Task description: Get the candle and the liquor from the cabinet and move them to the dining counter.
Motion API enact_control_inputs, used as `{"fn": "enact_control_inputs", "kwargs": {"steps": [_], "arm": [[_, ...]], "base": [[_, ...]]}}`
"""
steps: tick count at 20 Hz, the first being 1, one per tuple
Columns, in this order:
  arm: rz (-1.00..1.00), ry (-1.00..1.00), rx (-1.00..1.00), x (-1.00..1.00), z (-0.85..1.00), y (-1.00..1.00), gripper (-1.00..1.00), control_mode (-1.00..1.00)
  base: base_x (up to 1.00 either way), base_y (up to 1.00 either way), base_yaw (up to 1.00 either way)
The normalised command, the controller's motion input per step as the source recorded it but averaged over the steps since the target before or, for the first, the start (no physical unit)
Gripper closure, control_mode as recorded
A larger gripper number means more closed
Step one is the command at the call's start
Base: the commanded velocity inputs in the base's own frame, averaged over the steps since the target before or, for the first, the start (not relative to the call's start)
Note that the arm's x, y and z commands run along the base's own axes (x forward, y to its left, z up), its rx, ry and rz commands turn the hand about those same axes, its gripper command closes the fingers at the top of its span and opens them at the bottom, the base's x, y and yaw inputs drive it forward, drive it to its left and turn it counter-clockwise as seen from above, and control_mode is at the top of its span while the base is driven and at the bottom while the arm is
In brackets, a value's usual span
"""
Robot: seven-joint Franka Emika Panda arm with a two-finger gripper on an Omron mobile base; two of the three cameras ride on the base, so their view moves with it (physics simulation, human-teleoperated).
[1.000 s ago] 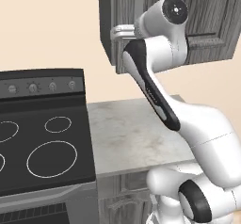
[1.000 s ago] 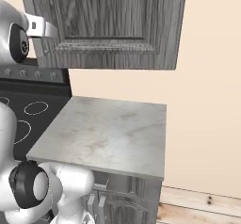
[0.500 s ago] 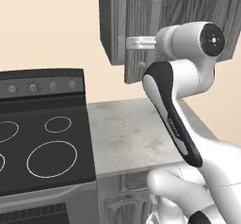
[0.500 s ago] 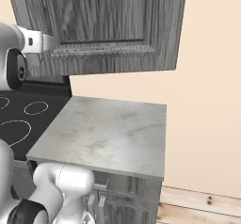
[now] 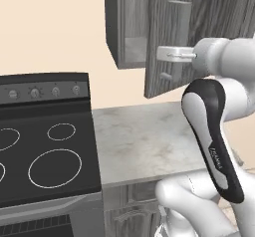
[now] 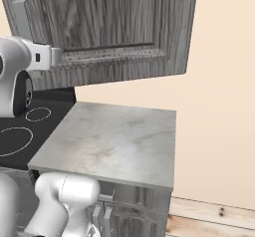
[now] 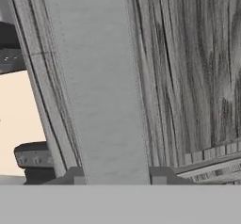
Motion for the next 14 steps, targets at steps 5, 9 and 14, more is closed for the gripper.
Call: {"fn": "enact_control_inputs", "kwargs": {"steps": [5, 9, 14], "arm": [[0.09, -0.02, 0.09, -0.72, 0.17, -0.43, 1.0, -1.0], [0.07, 0.0, 0.06, -0.73, 0.18, -0.44, 1.0, -1.0], [0.03, 0.0, 0.02, -0.66, 0.13, -0.41, 1.0, -1.0]], "base": [[0.0, 0.0, 0.0], [0.0, 0.0, 0.0], [0.0, 0.0, 0.0]]}}
